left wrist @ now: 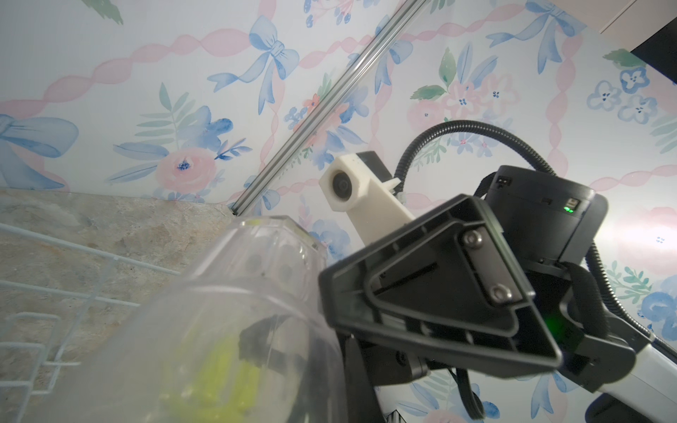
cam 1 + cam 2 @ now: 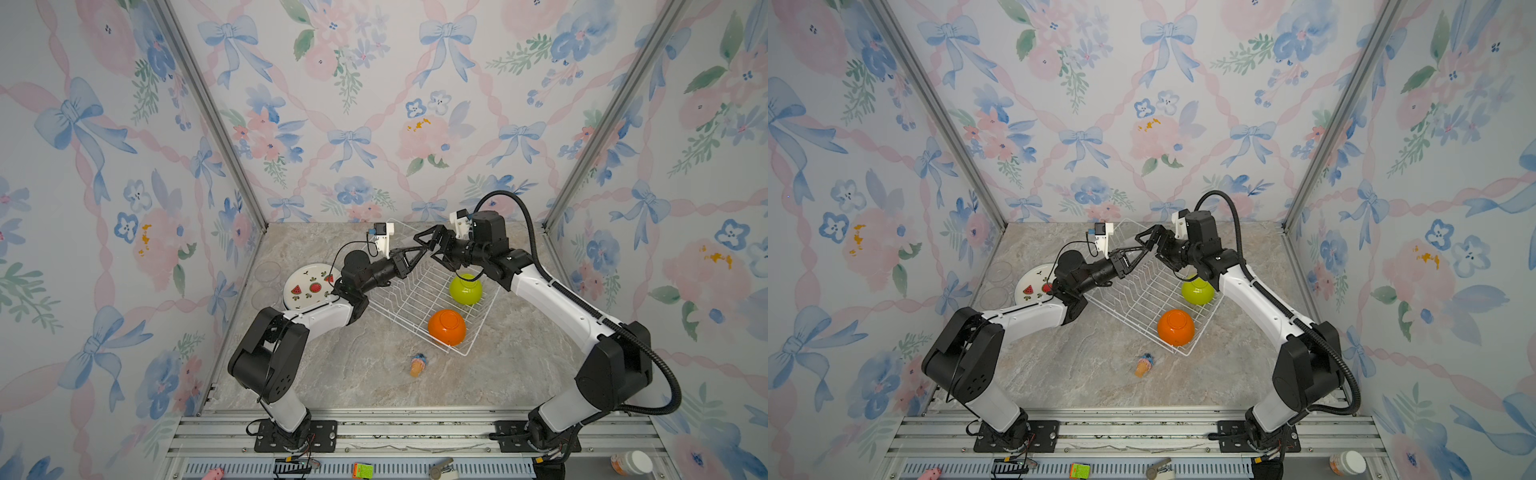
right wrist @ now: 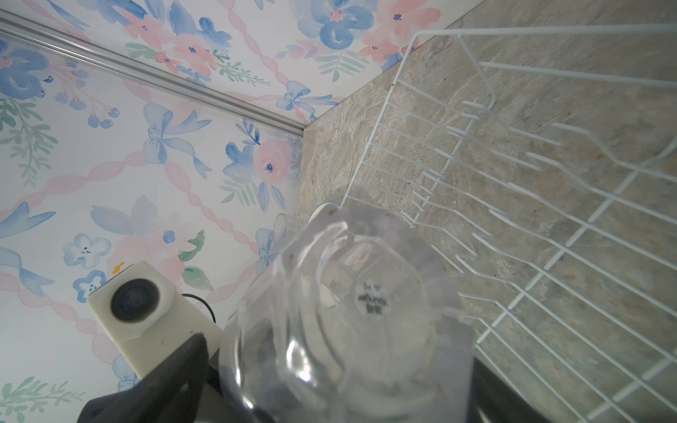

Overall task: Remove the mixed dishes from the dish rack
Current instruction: 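Grasp the clear glass with the left gripper beside the right gripper, then carry the glass toward the plates with the left while the right releases and withdraws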

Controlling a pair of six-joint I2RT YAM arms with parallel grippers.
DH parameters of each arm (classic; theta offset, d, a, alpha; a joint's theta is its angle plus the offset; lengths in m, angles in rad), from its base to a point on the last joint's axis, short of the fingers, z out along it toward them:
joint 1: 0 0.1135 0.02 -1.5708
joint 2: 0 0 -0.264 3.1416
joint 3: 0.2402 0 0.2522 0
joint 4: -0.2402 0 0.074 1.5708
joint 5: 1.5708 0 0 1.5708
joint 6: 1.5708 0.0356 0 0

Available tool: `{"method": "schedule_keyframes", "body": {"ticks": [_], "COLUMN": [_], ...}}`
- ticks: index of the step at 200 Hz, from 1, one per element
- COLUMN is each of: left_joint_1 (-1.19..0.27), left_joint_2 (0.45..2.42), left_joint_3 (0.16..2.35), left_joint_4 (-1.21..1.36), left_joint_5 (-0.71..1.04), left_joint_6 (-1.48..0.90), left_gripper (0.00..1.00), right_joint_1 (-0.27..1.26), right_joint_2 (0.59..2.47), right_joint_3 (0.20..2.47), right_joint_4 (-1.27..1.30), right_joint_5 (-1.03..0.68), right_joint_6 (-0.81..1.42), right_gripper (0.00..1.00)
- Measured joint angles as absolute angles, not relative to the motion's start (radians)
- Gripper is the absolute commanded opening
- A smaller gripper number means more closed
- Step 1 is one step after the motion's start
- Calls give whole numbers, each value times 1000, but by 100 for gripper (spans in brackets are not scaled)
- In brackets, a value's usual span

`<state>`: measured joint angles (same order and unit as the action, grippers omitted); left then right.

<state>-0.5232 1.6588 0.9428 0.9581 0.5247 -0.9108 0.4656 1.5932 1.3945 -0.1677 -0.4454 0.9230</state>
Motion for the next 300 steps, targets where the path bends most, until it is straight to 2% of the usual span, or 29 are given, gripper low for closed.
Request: {"method": "schedule_keyframes", "body": {"ticks": [66,126,157,208,251,300], "left_joint_1": [-523,-489,-450,-325,-199,-69], "left_joint_2": [1575,1568,1568,1568,1571,1724], "left_joint_3": [957,1194,1254,1323,1379,1551], "left_joint_4": [636,199,65,-173,-250,-331], "left_joint_5": [389,157,84,-37,-159,-176], "left_joint_6": [-800,-678,-630,-569,-552,-548], "left_gripper": [0,0,0,0,0,0], "right_joint_1": [466,465,464,454,432,419], "right_joint_2": [1490,1367,1322,1241,1209,1204], "right_joint_3": [1336,1260,1195,1095,1045,998], "right_joint_4": [-248,-345,-380,-414,-416,-418], "right_joint_5": [-277,-123,-76,-15,2,2], "right_joint_6": [789,664,615,559,538,529], "right_gripper": [97,97,97,97,97,97]}}
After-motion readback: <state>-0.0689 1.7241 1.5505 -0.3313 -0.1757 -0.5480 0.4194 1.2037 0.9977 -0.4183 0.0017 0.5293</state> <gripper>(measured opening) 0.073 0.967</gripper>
